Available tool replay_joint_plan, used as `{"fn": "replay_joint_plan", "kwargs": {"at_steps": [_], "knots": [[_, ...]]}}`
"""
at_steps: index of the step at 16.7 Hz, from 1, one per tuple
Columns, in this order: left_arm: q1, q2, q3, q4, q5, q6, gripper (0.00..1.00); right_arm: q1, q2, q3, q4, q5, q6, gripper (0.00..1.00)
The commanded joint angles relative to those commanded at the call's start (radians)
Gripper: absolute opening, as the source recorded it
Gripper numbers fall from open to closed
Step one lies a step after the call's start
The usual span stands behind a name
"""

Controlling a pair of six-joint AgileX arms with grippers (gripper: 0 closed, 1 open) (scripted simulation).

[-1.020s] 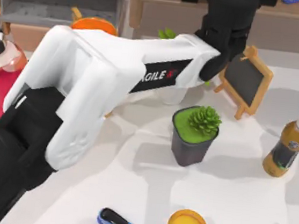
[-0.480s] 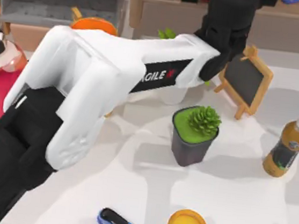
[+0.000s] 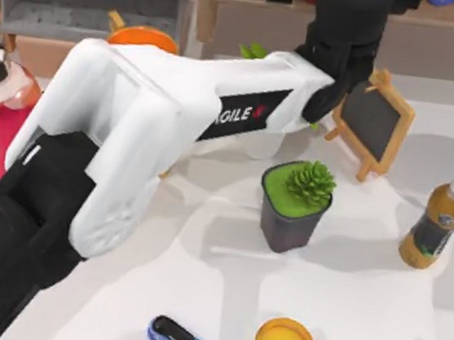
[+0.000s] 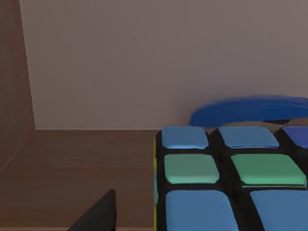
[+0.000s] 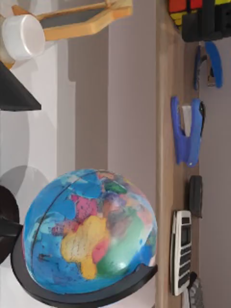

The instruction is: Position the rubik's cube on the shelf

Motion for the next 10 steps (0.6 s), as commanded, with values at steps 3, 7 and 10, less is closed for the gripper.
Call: {"fn": "replay_joint_plan", "kwargs": {"at_steps": [3, 7, 10], "knots": [[-0.003, 0.0, 0.0, 0.0, 0.0, 0.0, 1.0, 0.0, 0.0, 0.0, 0.0, 0.0, 0.0, 1.0], [-0.006, -0.042, -0.099, 0.096, 0.1, 0.088, 1.0, 0.0, 0.0, 0.0, 0.0, 0.0, 0.0, 1.0], [0.001, -0.152, -0.273, 0.251, 0.269, 0.231, 1.0, 0.0, 0.0, 0.0, 0.0, 0.0, 0.0, 1.0]]}}
